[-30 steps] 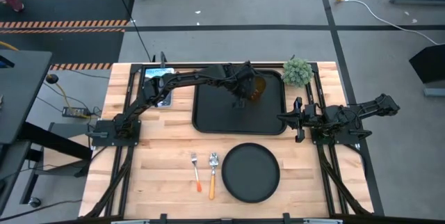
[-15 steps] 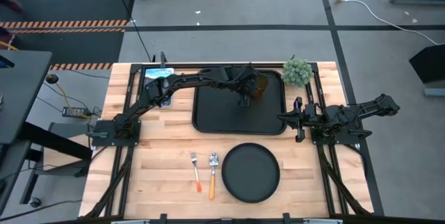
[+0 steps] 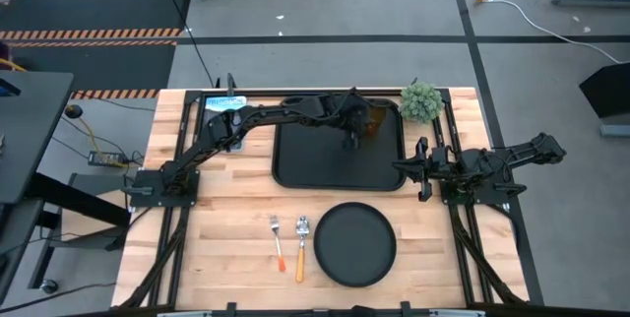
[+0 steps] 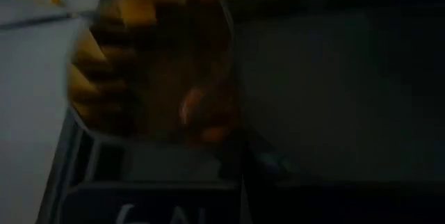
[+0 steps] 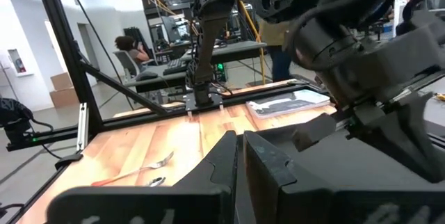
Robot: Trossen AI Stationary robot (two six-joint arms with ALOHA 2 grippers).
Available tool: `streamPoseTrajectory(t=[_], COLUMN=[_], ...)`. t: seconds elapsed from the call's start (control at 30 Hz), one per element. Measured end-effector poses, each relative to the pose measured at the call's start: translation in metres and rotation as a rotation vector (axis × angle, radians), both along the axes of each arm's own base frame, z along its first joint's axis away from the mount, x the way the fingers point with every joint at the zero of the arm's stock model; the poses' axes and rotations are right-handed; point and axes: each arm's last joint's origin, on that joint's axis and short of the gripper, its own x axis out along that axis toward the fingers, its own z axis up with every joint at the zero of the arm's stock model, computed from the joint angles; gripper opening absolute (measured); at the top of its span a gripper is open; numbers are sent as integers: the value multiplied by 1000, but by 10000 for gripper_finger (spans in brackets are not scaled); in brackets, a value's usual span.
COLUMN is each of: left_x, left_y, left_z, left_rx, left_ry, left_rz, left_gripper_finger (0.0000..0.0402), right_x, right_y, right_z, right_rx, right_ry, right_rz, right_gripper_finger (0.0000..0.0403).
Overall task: Pick and place plate/cup/fork/spoon on tray
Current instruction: Put the orange cup on the top right side of the black tray
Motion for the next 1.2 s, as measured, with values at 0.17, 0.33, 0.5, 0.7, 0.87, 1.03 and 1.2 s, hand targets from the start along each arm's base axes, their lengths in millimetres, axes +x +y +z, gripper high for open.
streamPoseTrajectory(t=[0.17,0.33,0.5,0.7,0.87,1.03,1.2], left_x=[-3,-1,1,7,12,15,16], left_y=[2,6,11,14,14,15,15], left_z=[-4,-1,-5,-22,-23,-23,-21], left_rx=[38,49,53,59,72,79,76], left_ry=[47,7,-15,-30,-74,-115,-137], left_rz=[51,79,88,83,75,65,55], left_gripper_finger=[9,9,9,9,9,9,9], right_x=[0,0,0,0,0,0,0], right_y=[0,0,0,0,0,0,0], right_z=[0,0,1,1,2,3,3], right_rx=[1,1,1,2,6,7,7], right_ry=[-3,-5,-5,-8,-21,-27,-26], right_rz=[0,0,0,0,0,0,0], right_gripper_finger=[34,34,34,34,34,34,34])
